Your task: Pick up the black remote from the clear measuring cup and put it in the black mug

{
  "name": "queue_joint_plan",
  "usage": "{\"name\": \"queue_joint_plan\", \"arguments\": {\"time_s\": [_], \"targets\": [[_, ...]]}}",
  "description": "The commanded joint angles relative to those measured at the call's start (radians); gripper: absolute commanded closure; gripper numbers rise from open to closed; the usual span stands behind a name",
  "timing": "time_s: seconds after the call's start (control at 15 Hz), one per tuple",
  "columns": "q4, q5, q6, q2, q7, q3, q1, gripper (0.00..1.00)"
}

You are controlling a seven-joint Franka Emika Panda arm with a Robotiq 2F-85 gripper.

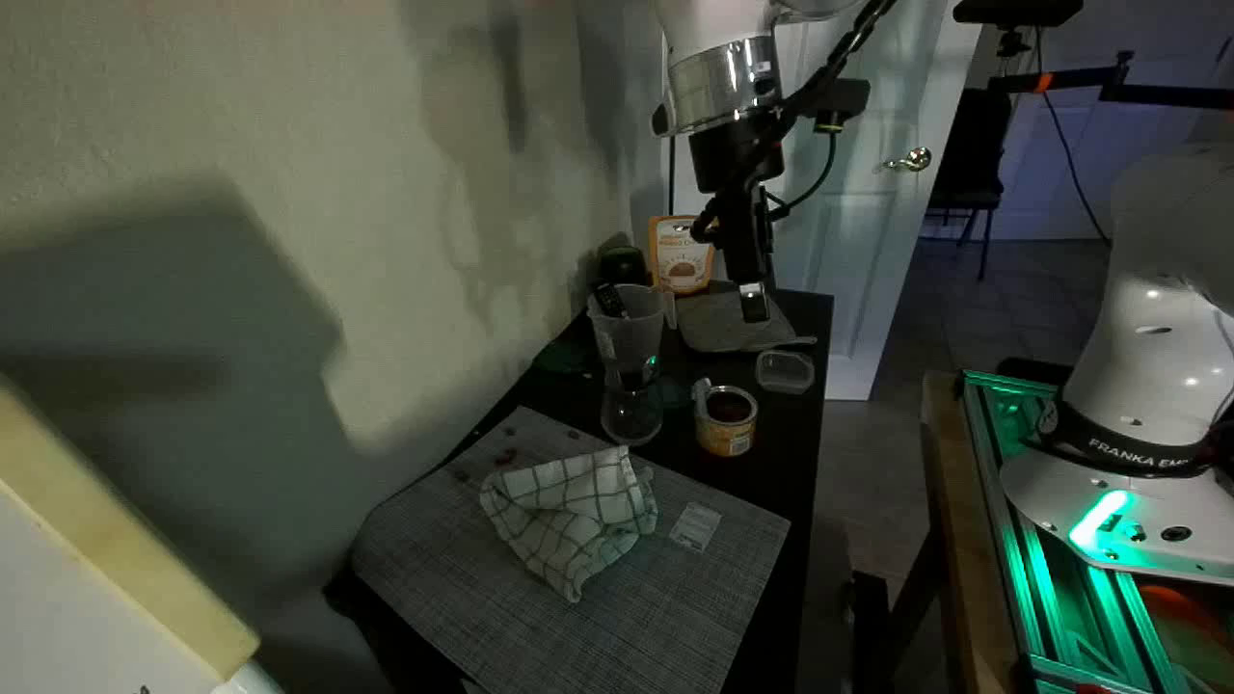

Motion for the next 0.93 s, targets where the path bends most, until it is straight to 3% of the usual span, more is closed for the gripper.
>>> {"name": "queue_joint_plan", "arguments": {"time_s": [0.0,0.13,0.27,0.53,0.67,0.87], "targets": [[0.001,0.002,-0.002,0.0,-0.003,0.01,-0.011,0.0],[0.001,0.002,-0.002,0.0,-0.003,0.01,-0.011,0.0],[0.001,0.001,0.087,0.021,0.099,-0.003,-0.053,0.0],[0.059,-0.062,0.27,0.139,0.163,-0.053,-0.148,0.0],[0.114,-0.141,0.383,0.23,0.212,-0.071,-0.192,0.0],[0.228,-0.362,0.503,0.37,0.326,-0.085,-0.218,0.0]]}}
